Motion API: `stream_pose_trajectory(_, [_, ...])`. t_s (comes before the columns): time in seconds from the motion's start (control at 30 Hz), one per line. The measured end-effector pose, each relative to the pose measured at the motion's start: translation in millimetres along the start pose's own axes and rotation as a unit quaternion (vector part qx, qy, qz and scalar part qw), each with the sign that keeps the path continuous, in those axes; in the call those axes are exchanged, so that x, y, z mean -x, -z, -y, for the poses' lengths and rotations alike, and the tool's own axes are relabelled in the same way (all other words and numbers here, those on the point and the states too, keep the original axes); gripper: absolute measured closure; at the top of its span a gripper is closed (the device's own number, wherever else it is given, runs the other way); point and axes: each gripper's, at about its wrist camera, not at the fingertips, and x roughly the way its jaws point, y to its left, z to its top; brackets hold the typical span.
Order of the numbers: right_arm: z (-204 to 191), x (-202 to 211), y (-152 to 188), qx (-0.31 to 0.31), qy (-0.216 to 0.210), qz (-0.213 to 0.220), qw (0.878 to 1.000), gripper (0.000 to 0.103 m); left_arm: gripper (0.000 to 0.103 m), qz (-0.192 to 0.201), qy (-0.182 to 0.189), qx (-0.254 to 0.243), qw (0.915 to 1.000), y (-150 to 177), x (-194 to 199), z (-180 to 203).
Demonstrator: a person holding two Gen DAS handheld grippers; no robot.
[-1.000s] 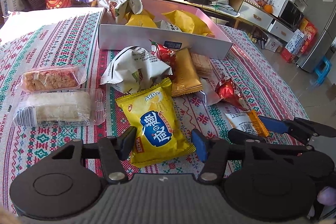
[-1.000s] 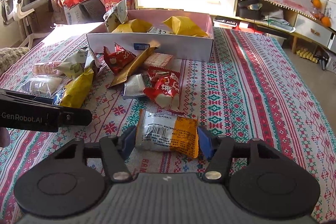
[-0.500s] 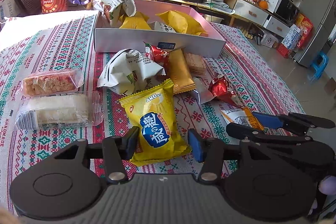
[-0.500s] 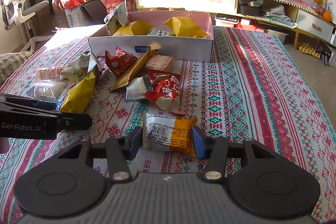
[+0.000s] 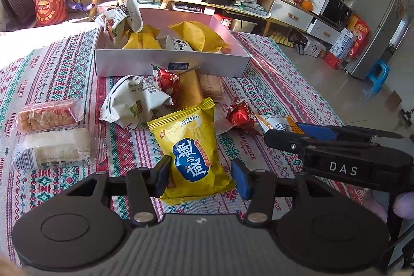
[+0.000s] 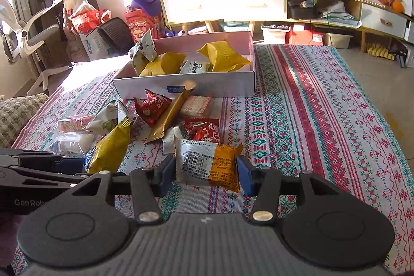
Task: Organize snacks
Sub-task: 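Lift both held packets up from the cloth toward the box, then carry the yellow chip bag and white-and-orange packet over the pink box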
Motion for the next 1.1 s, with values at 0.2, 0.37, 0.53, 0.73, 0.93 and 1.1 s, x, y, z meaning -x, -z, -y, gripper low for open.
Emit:
stream_pose_trajectory(0.2, [5, -1, -16, -0.013, 0.003, 0.014, 1.000, 0.056, 0.046, 0.006, 0.009, 0.009, 0.9999, -14, 1, -1])
stream_pose_trajectory(0.37, [14, -8, -39, -0.043, 0.002, 0.027, 0.999, 0.056, 0.046, 0.010, 0.020, 0.015, 0.9996, -33, -1, 0])
stream_pose_trajectory(0.53, [24, -22, -64, -0.086, -0.016, 0.030, 0.996, 0.056, 0.046, 0.026, 0.017, 0.023, 0.9993, -54, -5, 2])
stream_pose_trajectory(0.73, [30, -35, -83, -0.102, -0.036, 0.042, 0.993, 0.056, 0.046, 0.031, 0.006, 0.033, 0.9989, -78, -17, -1])
stream_pose_trajectory(0.93, [40, -52, -97, -0.116, -0.082, 0.040, 0.989, 0.056, 0.046, 0.026, -0.016, 0.037, 0.9988, -102, -39, -8])
stream_pose_trajectory(1.1, [45, -63, -104, -0.121, -0.102, 0.037, 0.987, 0.055, 0.046, 0.008, -0.024, 0.037, 0.9990, -120, -60, -11])
